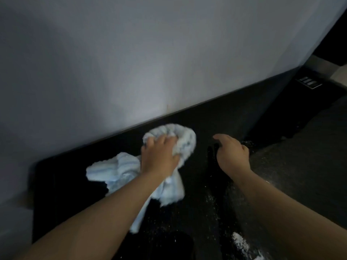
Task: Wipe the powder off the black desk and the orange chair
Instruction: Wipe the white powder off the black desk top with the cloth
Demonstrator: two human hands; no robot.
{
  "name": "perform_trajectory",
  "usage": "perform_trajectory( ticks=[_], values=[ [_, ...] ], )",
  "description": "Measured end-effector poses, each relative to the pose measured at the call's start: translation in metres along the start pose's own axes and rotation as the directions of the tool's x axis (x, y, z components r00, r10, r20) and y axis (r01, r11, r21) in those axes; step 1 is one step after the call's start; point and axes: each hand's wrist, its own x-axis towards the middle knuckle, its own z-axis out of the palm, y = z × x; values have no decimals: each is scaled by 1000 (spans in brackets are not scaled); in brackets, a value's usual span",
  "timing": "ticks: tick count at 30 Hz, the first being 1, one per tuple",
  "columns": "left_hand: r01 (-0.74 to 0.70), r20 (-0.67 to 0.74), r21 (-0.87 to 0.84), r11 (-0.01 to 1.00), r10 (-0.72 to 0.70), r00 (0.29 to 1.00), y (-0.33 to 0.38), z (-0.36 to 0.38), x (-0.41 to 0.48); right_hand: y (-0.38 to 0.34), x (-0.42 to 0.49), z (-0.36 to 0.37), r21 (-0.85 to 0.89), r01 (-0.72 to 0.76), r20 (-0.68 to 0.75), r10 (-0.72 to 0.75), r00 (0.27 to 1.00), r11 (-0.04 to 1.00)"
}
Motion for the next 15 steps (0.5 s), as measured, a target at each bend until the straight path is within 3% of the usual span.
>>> perform_trajectory(
  ticks=[2,4,8,10,12,15],
  values=[
    [-225,-10,-18,974,225,974,-10,3,-17,14,1,-6,-29,-45,-6,45,999,999],
    [-262,-19,-11,965,262,965,-15,6,-8,20,-1,-7,-64,-44,22,46,999,997],
    [112,-37,95,989,-109,993,13,0,30,20,-8,-4,-32,-7,23,7,1000,999],
    [162,-35,103,981,-159,987,26,-1,33,23,-10,-3,-36,13,4,-13,1000,999],
    [1,-1,82,997,-1,1000,31,4,16,28,-12,-5,-43,16,-16,-17,1000,999],
    [-313,46,-12,950,314,948,27,9,-18,37,-15,-9,-52,-18,-64,15,998,998]
  ],
)
